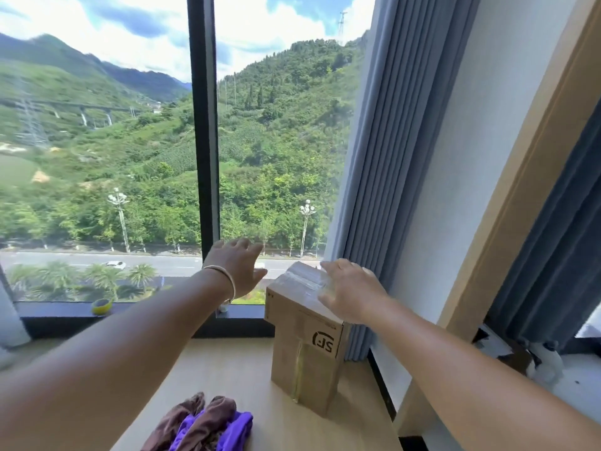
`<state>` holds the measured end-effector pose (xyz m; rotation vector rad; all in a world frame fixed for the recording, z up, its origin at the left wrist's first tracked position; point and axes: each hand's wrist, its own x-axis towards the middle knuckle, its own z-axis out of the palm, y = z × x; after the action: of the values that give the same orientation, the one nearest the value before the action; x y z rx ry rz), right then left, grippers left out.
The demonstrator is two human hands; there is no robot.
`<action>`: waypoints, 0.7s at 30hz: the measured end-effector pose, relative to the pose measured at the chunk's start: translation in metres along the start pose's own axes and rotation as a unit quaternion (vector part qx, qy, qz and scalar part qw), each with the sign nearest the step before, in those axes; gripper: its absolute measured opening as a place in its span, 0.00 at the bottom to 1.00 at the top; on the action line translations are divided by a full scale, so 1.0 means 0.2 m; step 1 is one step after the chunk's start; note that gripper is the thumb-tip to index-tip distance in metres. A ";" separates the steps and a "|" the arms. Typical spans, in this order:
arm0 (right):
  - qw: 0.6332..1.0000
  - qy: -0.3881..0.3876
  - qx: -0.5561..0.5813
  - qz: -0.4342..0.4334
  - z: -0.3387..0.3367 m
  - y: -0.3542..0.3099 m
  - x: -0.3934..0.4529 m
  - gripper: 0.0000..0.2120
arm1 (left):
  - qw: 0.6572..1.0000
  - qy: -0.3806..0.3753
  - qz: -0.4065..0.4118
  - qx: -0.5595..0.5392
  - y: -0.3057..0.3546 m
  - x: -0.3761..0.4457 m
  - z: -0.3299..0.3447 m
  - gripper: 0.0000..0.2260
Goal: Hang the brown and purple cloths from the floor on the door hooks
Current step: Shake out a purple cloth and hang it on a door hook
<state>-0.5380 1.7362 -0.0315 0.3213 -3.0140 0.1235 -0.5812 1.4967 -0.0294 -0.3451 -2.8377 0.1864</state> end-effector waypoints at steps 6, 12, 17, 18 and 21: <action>0.999 -0.028 0.017 -0.025 0.12 -0.06 0.57 0.33 | 0.999 -0.009 -0.032 -0.026 -0.25 0.41 0.25 0.28; 0.996 -0.074 0.023 -0.042 0.35 -0.12 0.96 0.33 | 0.995 -0.062 -0.063 -0.036 -0.43 0.59 0.59 0.26; 0.989 -0.113 0.020 -0.089 0.63 -0.21 1.23 0.32 | 0.988 -0.100 -0.101 -0.061 -0.58 0.61 0.88 0.26; 0.988 -0.118 0.017 -0.100 0.68 -0.23 1.27 0.32 | 0.987 -0.102 -0.109 -0.065 -0.61 0.61 0.93 0.26; 0.981 -0.128 0.008 -0.145 0.90 -0.30 1.41 0.32 | 0.978 -0.122 -0.156 -0.067 -0.69 0.59 1.11 0.26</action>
<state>-0.8161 1.6039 -0.1723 0.8338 -3.1703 0.0878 -0.7856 1.3734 -0.1886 0.1086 -3.1043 -0.0290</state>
